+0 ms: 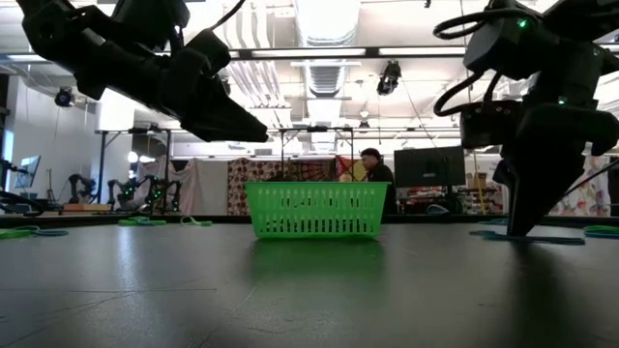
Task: Sort rubber bands into baskets
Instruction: Put the blue rubber band into the yellow basket
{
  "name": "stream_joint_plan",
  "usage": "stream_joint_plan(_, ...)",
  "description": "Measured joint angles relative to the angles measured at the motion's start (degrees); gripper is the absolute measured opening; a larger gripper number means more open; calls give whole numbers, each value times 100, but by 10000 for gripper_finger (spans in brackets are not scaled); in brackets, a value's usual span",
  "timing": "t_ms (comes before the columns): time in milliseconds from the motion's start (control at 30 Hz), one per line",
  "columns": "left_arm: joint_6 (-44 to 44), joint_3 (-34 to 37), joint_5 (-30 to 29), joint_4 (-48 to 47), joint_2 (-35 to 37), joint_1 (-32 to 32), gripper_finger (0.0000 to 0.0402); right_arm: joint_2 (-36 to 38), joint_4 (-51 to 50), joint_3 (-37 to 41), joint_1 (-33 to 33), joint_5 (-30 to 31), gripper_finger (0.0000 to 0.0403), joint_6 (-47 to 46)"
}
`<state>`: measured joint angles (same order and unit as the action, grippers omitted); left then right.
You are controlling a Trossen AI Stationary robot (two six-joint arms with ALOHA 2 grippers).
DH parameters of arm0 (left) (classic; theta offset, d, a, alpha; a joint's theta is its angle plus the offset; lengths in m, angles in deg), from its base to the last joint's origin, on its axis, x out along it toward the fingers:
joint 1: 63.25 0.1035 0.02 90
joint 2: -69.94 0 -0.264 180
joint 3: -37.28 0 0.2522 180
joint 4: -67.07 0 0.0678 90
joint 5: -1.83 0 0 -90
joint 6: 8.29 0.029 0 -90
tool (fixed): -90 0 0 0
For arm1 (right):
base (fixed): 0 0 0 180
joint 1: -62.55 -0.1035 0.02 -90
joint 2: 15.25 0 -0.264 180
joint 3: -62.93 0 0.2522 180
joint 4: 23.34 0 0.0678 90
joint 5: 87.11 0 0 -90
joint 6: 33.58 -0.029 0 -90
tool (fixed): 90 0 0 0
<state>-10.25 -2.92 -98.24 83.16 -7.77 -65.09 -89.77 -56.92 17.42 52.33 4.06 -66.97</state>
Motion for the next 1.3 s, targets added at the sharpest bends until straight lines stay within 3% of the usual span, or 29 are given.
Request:
stream_joint_plan(200,70,0,0,6,0,1,209,18,324,9,-132,214,121,41)
stream_joint_plan(333,98,0,0,7,0,1,209,-201,341,11,-160,844,124,-132)
stream_joint_plan(533,107,0,0,-17,0,1,209,-476,553,-2,-161,1000,123,-345)
stream_joint_plan(800,149,0,-2,11,0,1,209,-719,573,-2,-205,1352,82,-482)
stream_joint_plan(1067,213,0,-4,11,0,1,209,-887,648,-152,-419,1488,15,458)
stream_joint_plan(1300,251,0,-5,-4,0,5,209,-753,519,-406,-427,1222,9,712)
